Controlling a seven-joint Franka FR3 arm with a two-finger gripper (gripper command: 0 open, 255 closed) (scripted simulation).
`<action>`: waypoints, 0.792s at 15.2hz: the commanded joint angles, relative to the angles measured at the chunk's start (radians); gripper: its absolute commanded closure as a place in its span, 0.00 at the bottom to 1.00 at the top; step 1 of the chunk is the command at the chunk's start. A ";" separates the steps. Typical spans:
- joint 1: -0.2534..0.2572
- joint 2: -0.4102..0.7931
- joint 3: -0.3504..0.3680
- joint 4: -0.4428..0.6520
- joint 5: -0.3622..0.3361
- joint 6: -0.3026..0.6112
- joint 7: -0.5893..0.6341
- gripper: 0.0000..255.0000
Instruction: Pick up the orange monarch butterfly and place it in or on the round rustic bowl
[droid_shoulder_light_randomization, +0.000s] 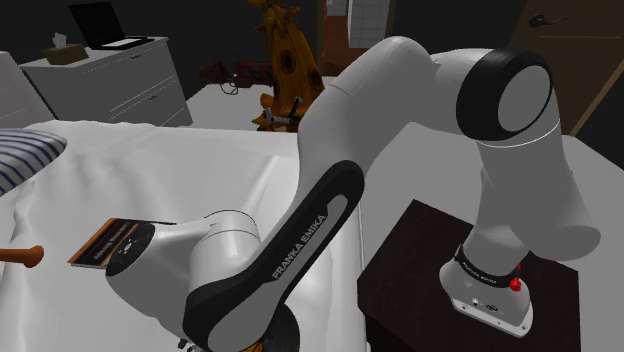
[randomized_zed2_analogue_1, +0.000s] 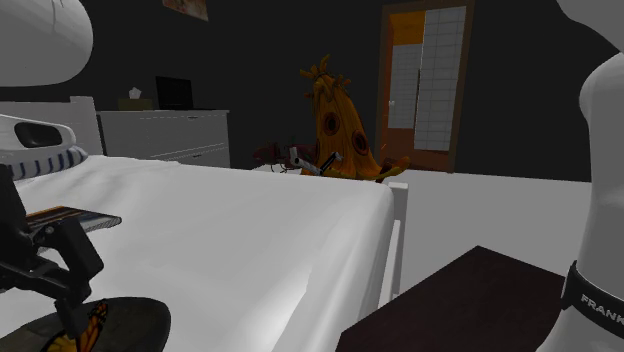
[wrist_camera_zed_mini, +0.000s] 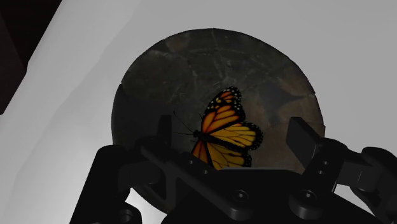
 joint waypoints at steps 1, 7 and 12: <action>-0.001 -0.009 0.003 0.022 0.005 -0.030 -0.003 0.00; -0.002 -0.027 0.009 0.093 0.015 -0.117 -0.011 0.00; -0.002 -0.027 0.009 0.093 0.015 -0.117 -0.011 0.00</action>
